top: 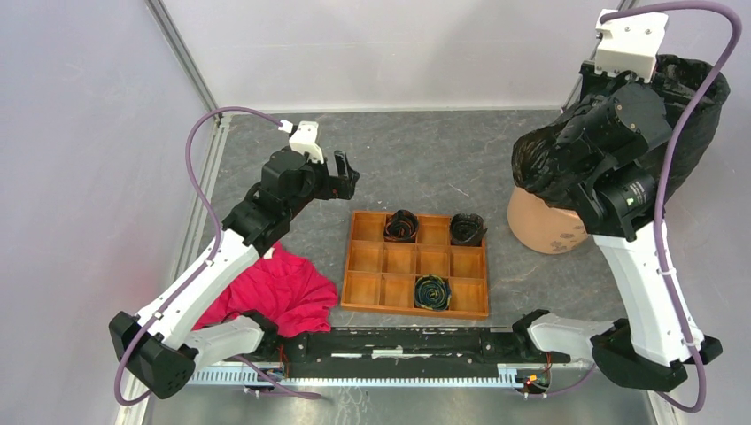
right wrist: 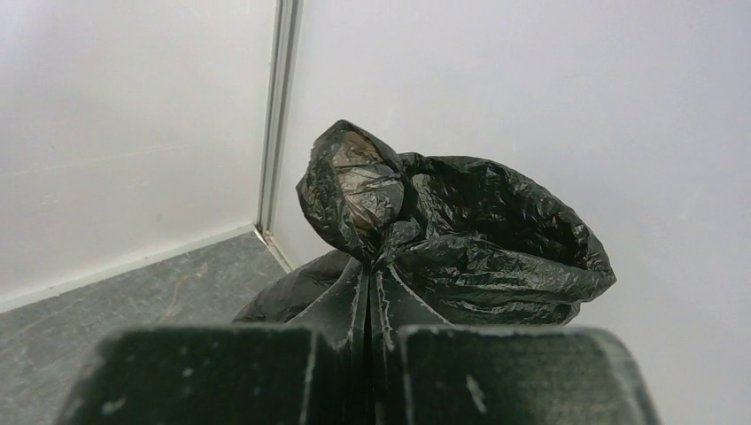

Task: Put the trash bags into the trash bin

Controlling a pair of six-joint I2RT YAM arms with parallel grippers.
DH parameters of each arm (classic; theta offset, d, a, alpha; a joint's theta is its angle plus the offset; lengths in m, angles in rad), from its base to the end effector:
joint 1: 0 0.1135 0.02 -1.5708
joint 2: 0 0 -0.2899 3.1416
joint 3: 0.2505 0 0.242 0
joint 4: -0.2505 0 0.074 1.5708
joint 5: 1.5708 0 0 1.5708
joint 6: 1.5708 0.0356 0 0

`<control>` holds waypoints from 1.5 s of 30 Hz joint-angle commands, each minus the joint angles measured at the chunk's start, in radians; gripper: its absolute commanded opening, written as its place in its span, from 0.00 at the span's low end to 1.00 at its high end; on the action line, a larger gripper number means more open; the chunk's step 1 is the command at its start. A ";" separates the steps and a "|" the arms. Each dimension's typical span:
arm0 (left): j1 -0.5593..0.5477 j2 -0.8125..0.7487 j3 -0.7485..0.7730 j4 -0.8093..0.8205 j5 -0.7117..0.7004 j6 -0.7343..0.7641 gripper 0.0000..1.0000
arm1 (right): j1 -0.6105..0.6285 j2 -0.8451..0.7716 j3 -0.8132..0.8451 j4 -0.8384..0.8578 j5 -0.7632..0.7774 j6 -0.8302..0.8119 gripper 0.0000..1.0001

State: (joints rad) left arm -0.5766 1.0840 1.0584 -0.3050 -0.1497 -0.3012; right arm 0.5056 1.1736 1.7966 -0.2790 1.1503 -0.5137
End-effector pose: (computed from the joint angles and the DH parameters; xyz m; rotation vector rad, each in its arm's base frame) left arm 0.1903 -0.1174 0.3882 0.1618 1.9165 -0.4524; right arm 0.1440 0.0426 0.5962 0.3420 1.4310 -0.7079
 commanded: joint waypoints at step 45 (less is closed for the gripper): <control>-0.020 -0.058 -0.046 0.058 0.026 0.024 1.00 | -0.666 0.215 -0.728 0.077 -1.293 0.654 0.00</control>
State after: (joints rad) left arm -0.5915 1.0496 1.0130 -0.2821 -0.1211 -0.3012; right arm -0.1627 1.3907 1.0939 -0.3500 0.1375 0.1127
